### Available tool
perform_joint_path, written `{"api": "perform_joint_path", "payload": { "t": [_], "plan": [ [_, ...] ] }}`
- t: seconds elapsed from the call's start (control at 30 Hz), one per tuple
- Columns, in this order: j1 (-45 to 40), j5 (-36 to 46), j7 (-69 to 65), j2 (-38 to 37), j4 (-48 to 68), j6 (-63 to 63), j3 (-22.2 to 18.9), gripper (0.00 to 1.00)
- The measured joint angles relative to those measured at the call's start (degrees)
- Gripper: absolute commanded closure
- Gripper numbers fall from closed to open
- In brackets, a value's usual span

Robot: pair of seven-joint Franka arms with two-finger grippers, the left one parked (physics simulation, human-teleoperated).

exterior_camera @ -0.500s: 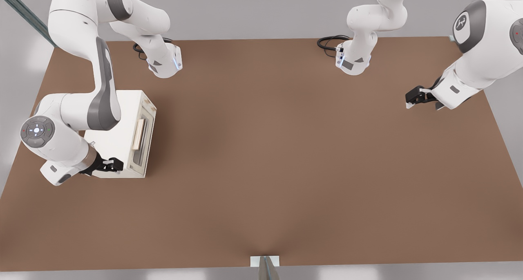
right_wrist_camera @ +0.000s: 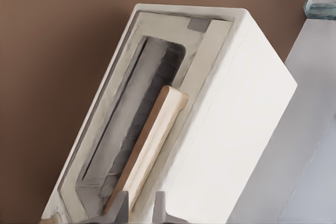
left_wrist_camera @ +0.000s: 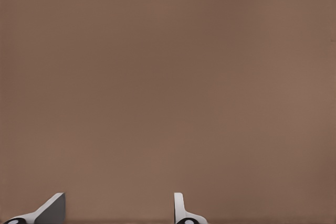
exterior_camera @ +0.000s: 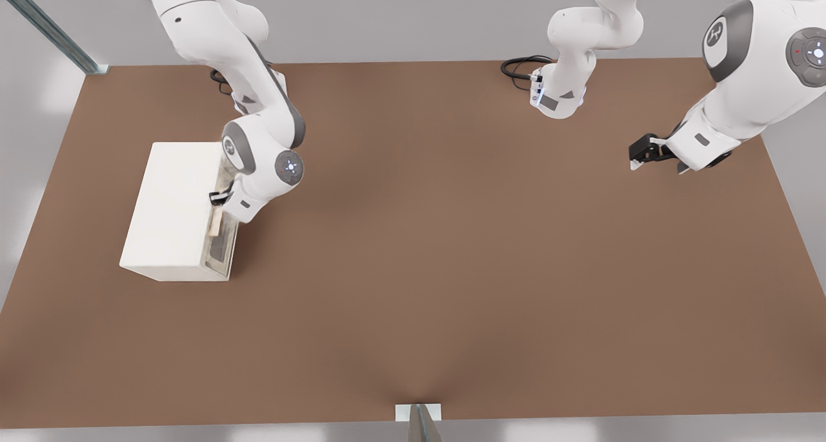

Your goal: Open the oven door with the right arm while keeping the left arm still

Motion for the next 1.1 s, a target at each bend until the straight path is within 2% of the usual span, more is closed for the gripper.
{"api": "perform_joint_path", "payload": {
  "t": [0.17, 0.47, 1.1],
  "plan": [
    [1.1, -0.7, 10.0, 2.8, 1.9, -1.8, 0.0, 0.79],
    [-0.4, -7.7, 24.0, 7.0, 3.7, -2.8, -0.5, 0.79],
    [-1.8, -10.0, 37.5, 10.5, 4.4, -1.7, -0.5, 0.79]
  ]
}}
